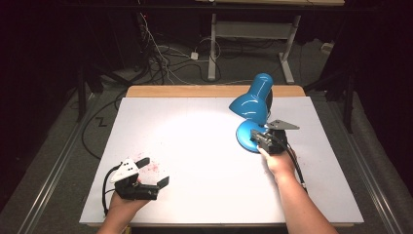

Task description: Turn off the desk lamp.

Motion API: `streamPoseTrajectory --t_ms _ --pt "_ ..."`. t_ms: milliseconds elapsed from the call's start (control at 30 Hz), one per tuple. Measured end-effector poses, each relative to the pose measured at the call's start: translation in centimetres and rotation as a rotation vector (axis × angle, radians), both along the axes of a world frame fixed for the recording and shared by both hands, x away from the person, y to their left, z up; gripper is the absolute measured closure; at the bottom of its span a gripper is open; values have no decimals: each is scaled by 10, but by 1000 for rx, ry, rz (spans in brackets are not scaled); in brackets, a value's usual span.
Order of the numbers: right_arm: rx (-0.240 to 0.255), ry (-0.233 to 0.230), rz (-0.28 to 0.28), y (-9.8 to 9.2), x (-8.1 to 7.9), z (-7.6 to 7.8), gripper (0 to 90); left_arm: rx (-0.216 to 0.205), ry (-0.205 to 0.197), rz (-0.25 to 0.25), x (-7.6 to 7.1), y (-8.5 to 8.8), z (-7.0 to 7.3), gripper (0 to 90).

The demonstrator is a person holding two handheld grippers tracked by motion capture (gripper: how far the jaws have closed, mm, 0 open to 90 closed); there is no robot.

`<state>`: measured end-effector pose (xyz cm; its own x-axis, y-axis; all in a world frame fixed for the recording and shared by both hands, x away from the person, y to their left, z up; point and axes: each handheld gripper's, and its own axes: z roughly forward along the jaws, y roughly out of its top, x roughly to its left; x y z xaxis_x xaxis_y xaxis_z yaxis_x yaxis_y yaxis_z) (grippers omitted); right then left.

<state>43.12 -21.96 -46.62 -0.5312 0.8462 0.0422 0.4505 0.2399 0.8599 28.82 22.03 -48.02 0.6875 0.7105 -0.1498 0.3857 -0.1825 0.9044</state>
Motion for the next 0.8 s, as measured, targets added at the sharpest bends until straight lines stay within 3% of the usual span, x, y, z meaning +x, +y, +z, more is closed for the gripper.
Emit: streamPoseTrajectory --t_ms 267,800 --pt "-6 28 -11 -2 1 -5 900 2 2 -2 1 0 0 0" --pt "-4 24 -7 -5 0 -9 900 -2 2 4 -1 1 0 0"
